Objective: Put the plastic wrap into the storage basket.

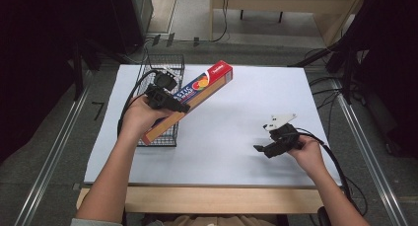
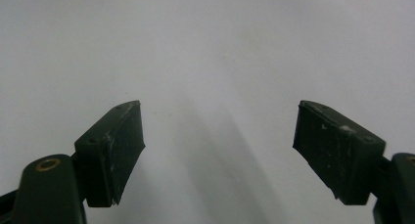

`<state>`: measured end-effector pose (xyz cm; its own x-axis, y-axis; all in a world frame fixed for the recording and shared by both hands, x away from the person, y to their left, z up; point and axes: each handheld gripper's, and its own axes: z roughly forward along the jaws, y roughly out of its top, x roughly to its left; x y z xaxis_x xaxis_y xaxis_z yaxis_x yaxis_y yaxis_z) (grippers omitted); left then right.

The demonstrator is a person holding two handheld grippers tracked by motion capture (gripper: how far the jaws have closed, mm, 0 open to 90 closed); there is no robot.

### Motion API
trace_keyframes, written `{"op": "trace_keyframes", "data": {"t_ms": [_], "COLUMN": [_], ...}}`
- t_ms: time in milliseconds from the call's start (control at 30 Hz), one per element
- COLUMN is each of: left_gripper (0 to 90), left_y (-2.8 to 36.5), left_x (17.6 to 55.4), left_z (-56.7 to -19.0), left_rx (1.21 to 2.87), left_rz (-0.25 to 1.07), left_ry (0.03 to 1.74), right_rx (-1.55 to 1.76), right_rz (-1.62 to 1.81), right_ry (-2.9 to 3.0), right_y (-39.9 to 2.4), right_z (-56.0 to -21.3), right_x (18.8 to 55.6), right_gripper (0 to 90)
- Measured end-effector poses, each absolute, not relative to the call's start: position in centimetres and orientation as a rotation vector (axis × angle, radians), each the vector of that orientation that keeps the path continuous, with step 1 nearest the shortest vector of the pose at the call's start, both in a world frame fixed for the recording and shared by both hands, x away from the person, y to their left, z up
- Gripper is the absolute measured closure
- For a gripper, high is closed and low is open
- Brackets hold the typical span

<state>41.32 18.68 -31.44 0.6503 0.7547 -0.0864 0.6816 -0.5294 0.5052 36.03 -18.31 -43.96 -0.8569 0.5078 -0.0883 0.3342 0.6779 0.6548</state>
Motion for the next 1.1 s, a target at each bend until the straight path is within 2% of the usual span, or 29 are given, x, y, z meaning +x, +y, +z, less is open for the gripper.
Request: {"op": "trace_keyframes", "data": {"t_ms": [633,967,1100], "left_gripper": [39.5,39.4,39.5], "left_y": [20.7,22.1,23.0], "left_x": [44.0,45.1,45.6], "left_z": [-30.9,-31.1,-31.2], "left_rx": [2.262,2.174,2.156], "left_rz": [0.327,0.356,0.429], "left_ry": [1.366,1.481,1.561], "right_rx": [0.671,0.663,0.655], "right_rz": [0.934,0.927,0.924], "right_ry": [2.639,2.640,2.639], "right_y": [-18.1,-18.1,-18.1], "right_z": [-44.1,-44.1,-44.1], "right_x": [35.9,35.9,35.8], "right_gripper": [19.9,19.9,19.9]}}
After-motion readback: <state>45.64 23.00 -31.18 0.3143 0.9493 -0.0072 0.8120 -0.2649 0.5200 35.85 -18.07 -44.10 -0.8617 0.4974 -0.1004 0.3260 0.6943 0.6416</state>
